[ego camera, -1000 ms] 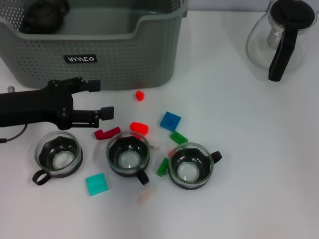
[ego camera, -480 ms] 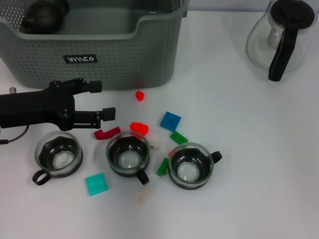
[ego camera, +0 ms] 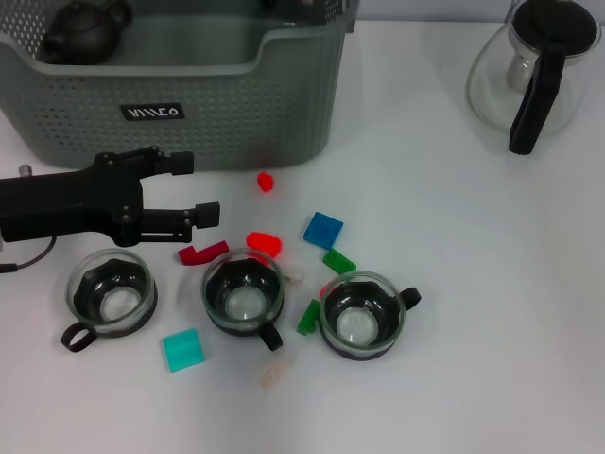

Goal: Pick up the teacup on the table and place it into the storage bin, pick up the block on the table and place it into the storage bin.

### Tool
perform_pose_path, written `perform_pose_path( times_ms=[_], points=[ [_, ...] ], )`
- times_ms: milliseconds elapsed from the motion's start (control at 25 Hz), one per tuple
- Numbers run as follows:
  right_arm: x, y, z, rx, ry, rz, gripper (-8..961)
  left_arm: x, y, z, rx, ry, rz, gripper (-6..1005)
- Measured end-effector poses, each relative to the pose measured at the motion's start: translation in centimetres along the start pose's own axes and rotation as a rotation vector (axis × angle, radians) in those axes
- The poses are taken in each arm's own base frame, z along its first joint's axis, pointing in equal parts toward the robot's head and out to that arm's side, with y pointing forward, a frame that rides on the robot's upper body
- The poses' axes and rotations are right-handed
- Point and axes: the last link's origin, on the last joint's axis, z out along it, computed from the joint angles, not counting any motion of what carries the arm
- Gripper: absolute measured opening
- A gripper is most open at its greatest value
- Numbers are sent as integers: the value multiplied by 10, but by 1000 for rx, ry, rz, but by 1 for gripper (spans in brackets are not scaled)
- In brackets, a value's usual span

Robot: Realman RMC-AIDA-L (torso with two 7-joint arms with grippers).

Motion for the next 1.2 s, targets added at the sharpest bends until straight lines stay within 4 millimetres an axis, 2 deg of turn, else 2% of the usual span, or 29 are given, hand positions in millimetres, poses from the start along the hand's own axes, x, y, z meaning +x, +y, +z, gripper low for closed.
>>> perform_pose_path(
  times_ms=[480,1000,1200],
  points=[
    [13,8,0,-12,12,31,56,-2,0,0,2,-2,2,922],
    [15,11,-1,-31,5,56,57,-4,2,2,-3,-2,-8,921],
    [15,11,-2,-37,6,58,111,-4,2,2,-4,-3,-9,921]
  ],
)
